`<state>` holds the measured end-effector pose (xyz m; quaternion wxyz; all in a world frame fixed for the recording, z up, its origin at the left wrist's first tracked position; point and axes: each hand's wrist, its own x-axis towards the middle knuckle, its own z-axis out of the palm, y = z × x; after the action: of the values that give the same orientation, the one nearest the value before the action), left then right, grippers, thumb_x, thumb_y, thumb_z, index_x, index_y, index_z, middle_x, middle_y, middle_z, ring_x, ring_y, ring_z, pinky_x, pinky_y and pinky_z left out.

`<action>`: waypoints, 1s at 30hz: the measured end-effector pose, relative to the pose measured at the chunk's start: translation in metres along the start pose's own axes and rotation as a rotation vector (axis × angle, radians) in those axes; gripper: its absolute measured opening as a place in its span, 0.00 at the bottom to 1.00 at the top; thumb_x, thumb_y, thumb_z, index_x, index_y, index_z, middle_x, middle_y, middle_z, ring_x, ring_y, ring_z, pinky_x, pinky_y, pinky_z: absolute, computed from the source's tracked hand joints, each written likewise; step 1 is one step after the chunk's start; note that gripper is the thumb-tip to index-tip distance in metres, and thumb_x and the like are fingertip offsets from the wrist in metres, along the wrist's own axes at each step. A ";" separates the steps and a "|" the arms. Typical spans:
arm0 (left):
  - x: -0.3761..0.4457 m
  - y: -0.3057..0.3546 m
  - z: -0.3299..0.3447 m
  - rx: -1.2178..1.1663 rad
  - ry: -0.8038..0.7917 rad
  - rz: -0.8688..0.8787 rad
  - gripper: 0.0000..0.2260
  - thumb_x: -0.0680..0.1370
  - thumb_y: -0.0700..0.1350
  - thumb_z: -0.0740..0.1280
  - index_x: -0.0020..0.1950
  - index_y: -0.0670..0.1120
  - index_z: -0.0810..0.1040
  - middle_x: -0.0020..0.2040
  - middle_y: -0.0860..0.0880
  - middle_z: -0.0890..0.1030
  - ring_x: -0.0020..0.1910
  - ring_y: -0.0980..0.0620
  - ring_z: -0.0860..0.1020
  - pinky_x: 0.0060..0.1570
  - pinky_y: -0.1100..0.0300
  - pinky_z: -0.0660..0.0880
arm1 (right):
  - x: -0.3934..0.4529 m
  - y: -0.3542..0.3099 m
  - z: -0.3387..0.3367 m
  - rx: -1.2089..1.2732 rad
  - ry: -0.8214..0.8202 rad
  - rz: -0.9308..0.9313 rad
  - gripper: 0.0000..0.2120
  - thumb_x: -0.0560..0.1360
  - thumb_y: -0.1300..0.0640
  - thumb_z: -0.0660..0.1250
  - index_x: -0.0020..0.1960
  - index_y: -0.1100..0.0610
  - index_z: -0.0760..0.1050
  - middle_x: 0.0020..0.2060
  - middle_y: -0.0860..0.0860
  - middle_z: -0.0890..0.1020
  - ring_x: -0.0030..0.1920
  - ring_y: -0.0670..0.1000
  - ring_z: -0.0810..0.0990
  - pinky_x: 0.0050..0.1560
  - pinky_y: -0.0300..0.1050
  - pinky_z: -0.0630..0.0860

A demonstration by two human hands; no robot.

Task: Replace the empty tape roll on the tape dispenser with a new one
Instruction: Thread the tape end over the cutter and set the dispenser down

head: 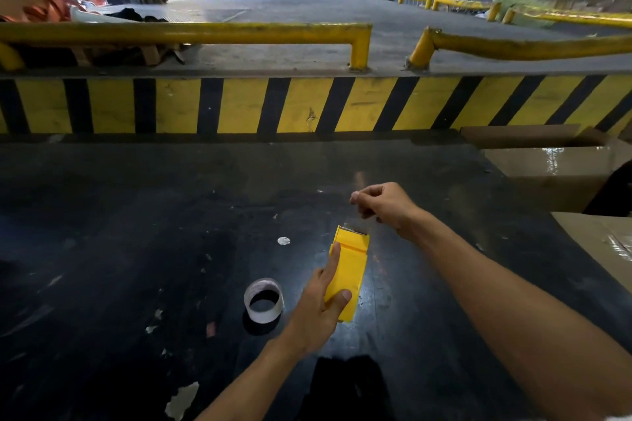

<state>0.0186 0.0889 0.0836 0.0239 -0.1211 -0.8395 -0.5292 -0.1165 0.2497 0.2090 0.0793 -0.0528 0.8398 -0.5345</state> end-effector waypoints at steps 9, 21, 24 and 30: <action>0.004 -0.003 -0.003 -0.020 0.027 0.047 0.33 0.79 0.61 0.59 0.77 0.73 0.42 0.61 0.59 0.71 0.57 0.66 0.74 0.59 0.68 0.71 | -0.007 0.046 -0.001 0.199 -0.428 0.579 0.34 0.72 0.25 0.56 0.47 0.55 0.79 0.44 0.54 0.85 0.46 0.54 0.82 0.44 0.47 0.73; 0.002 0.003 -0.006 -0.022 -0.063 -0.018 0.32 0.81 0.58 0.61 0.78 0.71 0.45 0.70 0.63 0.67 0.67 0.66 0.71 0.63 0.70 0.70 | -0.003 0.033 0.009 0.087 -0.072 0.305 0.06 0.76 0.53 0.71 0.45 0.55 0.84 0.36 0.50 0.83 0.34 0.47 0.76 0.32 0.41 0.64; 0.003 0.006 -0.011 -0.080 -0.110 -0.037 0.31 0.82 0.50 0.61 0.79 0.62 0.46 0.71 0.69 0.61 0.66 0.77 0.67 0.60 0.78 0.68 | -0.001 0.027 0.009 0.069 0.006 0.230 0.08 0.77 0.55 0.71 0.49 0.60 0.84 0.38 0.53 0.83 0.36 0.47 0.78 0.29 0.38 0.67; 0.004 0.005 -0.006 -0.156 -0.118 -0.106 0.32 0.85 0.43 0.59 0.81 0.60 0.44 0.76 0.61 0.62 0.67 0.76 0.68 0.59 0.79 0.68 | 0.001 0.030 0.019 0.107 0.076 0.100 0.08 0.75 0.61 0.72 0.37 0.57 0.83 0.33 0.54 0.83 0.36 0.50 0.79 0.40 0.44 0.78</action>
<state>0.0149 0.0862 0.0917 -0.0633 -0.1090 -0.8009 -0.5854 -0.1136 0.2453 0.1743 0.0766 0.0140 0.8140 -0.5756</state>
